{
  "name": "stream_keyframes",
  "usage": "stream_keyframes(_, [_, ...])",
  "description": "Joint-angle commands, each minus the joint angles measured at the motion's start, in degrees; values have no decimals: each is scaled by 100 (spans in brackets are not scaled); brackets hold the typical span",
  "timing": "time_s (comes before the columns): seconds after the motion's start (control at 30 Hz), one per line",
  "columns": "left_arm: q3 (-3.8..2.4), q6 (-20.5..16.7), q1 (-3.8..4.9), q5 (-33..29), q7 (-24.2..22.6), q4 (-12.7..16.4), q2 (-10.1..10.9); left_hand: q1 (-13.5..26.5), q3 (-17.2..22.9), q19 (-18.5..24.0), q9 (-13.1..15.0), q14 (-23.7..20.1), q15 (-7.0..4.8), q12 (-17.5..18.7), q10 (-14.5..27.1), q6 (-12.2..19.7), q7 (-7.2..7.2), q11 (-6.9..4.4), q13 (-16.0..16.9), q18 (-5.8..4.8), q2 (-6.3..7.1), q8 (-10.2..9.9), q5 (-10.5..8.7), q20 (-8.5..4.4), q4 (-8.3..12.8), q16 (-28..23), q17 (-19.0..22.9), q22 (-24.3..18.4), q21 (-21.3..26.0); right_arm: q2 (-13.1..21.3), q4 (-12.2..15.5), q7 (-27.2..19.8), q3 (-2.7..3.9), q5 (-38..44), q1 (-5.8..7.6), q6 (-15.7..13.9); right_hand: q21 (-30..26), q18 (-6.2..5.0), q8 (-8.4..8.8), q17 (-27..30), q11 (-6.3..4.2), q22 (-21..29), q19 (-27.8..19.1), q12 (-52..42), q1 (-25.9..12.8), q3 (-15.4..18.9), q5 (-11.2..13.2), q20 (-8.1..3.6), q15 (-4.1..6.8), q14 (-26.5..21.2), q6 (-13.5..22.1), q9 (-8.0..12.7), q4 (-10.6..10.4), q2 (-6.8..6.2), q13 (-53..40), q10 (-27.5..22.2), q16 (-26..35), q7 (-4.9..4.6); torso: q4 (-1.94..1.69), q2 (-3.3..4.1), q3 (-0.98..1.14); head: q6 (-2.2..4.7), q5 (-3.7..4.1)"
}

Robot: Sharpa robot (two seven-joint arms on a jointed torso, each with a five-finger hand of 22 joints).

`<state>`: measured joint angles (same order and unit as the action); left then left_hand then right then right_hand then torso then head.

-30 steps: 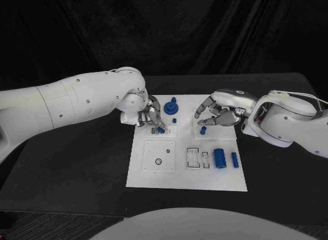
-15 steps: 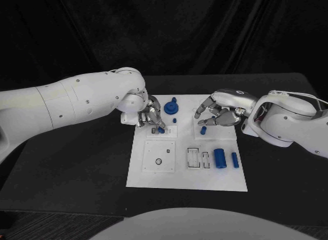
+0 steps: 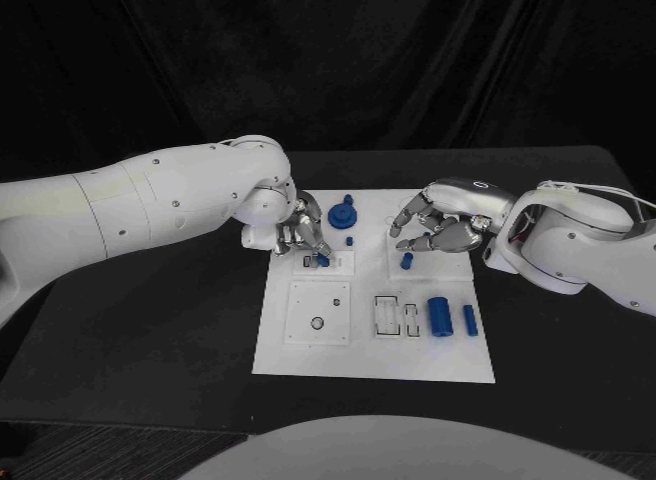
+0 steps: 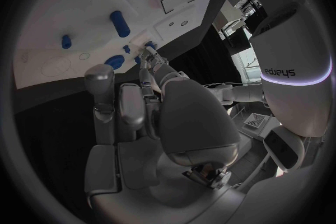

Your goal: Assemble the parts on the task board

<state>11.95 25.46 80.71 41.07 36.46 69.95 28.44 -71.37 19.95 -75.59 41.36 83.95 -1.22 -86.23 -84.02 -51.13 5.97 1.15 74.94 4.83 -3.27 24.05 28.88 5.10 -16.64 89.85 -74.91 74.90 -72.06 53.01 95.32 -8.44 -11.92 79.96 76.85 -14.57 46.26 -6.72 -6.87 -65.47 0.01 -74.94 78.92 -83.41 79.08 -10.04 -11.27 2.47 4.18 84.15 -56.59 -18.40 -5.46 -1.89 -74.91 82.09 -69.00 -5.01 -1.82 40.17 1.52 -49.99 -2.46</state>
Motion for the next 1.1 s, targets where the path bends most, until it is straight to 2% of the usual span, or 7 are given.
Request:
stream_keyframes(0.03, [18, -4, -50, 11, -64, 13, -7, 21, 1199, 47, 14, 605, -11, 45, 30, -1, -63, 19, 974, -1, -61, -43, -58, -11, 1211, 15, -1509, 863, 30, -6, -2, 94, 3, 24, -16, 28, -18, -45, -13, 5, -7, -525, -38, 26, -17, 2, -20, 6, -44, -10, -4, -8, -32, 20, -296, -34, 27, -21, 2, -1, 1, -1, 4])
stream_keyframes(0.27, [18, -50, -59, 11, -111, 18, -3, 70, 1214, 56, 19, 605, -2, 55, 43, 15, -51, 29, 964, -1, -89, -113, -169, -2, 1237, 15, -1509, 862, 43, -12, -7, 103, 3, 24, -20, 32, -18, -45, -13, 5, -7, -525, -38, 26, -17, 2, -20, 6, -44, -10, -4, -8, -32, 20, -296, -34, 27, -21, 1, -3, 0, -1, -1])
stream_keyframes(0.7, [18, -201, -65, 11, -136, 78, 56, 75, 1215, 43, 21, 605, -1, 55, 42, 13, -51, 30, 964, -5, -90, -121, -185, -1, 1244, 15, -1509, 868, 28, -6, -13, 123, 3, 24, -33, 54, -26, -45, -14, -3, -4, -523, -40, 25, -16, 0, -19, 8, -46, -10, -5, -10, -34, 22, -299, -33, 21, -21, 1, 0, 1, -1, 13])
stream_keyframes(0.97, [18, -292, -66, 11, -153, 138, 108, 76, 1214, 37, 21, 605, -1, 57, 44, 11, -51, 30, 961, -6, -90, -122, -188, -1, 1246, 15, -1509, 870, 21, -6, -22, 125, 3, 24, -37, 59, -26, -45, -14, -3, -4, -523, -40, 25, -16, 0, -19, 8, -46, -10, -5, -10, -34, 22, -299, -33, 21, -21, -4, -1, -7, -1, 8])
stream_keyframes(1.1, [17, -392, -66, 11, -188, 189, 151, 78, 1214, 49, 22, 605, -1, 70, 63, 9, -51, 30, 945, -2, -89, -123, -190, 0, 1248, 15, -1509, 865, 36, -6, -25, 123, 3, 24, -38, 59, -42, -47, -16, 8, 0, -520, -45, 28, -15, -3, -17, 11, -49, -15, -10, -14, -36, 25, -295, -37, 31, -22, 0, -1, -2, -1, 7])
